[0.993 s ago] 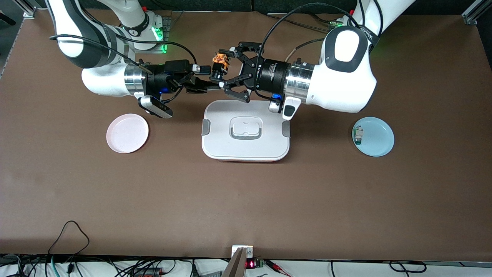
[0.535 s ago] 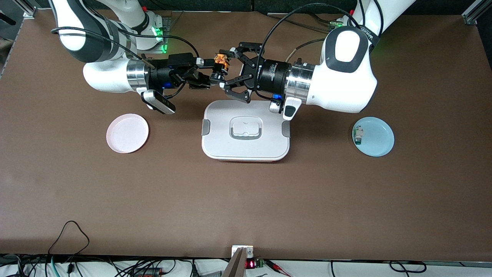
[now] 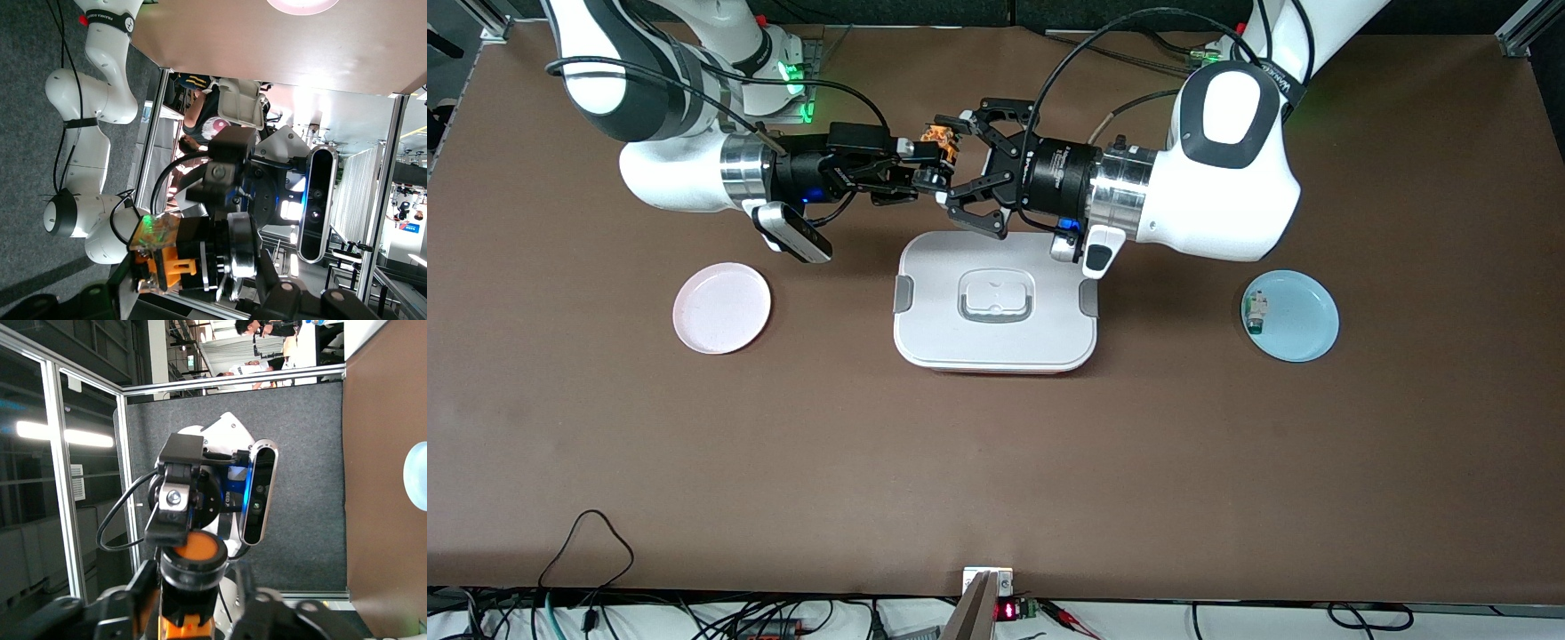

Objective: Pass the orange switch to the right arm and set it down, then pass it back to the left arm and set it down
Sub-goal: 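Grasp the switch with the right gripper and open the left gripper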

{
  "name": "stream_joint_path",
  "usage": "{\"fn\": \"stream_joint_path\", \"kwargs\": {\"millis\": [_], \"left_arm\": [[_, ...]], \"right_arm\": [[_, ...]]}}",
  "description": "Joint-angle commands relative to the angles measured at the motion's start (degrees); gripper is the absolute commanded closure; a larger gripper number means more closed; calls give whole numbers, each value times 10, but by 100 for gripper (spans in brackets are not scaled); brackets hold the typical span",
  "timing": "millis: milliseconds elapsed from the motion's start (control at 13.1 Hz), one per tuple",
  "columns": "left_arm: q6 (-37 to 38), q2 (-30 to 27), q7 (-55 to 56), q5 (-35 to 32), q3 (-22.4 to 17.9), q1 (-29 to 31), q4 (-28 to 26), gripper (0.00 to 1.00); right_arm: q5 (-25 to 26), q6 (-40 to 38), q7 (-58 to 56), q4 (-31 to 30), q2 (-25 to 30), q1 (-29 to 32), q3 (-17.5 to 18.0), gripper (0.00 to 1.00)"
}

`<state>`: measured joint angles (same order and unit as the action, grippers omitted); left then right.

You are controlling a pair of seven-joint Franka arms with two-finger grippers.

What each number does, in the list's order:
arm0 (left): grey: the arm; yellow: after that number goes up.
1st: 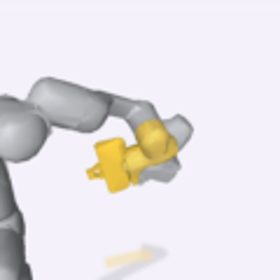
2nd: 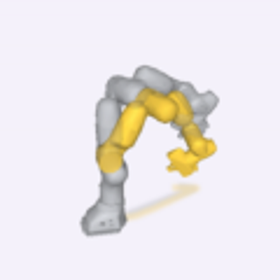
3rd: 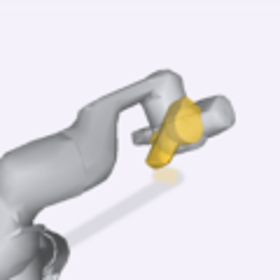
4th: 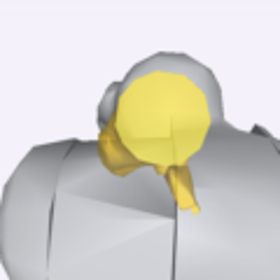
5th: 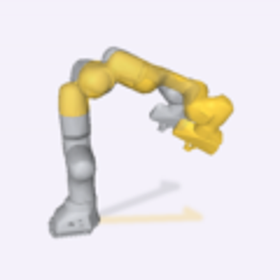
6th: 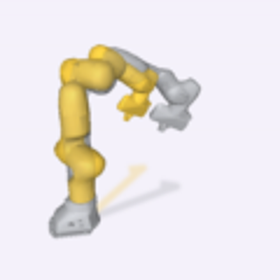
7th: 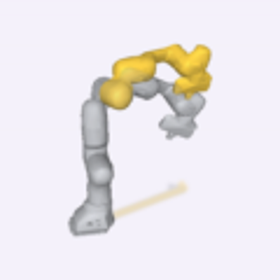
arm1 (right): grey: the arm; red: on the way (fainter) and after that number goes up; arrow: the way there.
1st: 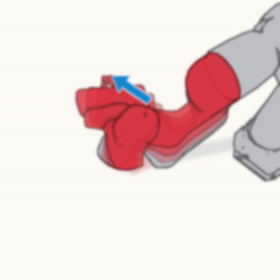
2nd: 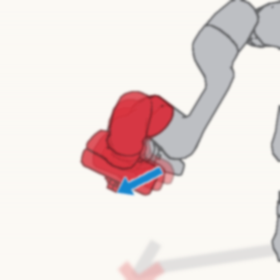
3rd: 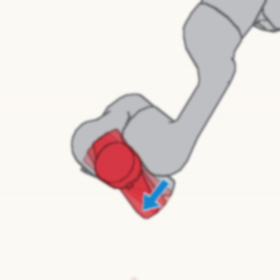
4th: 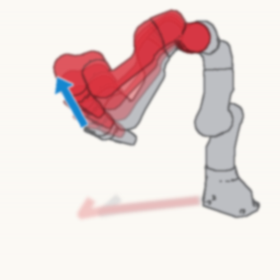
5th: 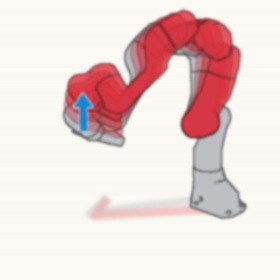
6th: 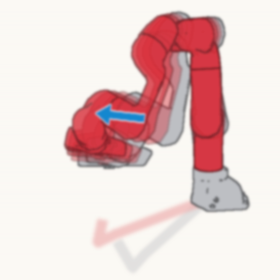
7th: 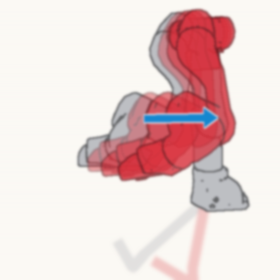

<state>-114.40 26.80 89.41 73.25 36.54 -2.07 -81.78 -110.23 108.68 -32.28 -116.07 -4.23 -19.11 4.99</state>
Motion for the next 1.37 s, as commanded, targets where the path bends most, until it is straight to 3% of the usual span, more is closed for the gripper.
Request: {"fn": "stream_joint_path", "kwargs": {"millis": [0,382,535,840,1146,1298], "left_arm": [[0,8,9,9,1,0,16,82],[0,8,9,9,1,1,17,81],[0,8,11,10,1,1,16,75],[0,9,26,11,1,1,16,47],[1,9,26,7,1,1,16,0],[1,8,26,8,1,1,16,0]], "right_arm": [[-8,8,-23,1,4,-7,-2,59],[-7,8,-29,1,4,-8,-2,62],[-7,8,-29,1,4,-8,-2,62],[-7,9,-29,1,4,-8,-2,63],[-7,9,-30,1,5,-8,-2,63],[-6,8,-30,1,5,-8,-2,63]]}}
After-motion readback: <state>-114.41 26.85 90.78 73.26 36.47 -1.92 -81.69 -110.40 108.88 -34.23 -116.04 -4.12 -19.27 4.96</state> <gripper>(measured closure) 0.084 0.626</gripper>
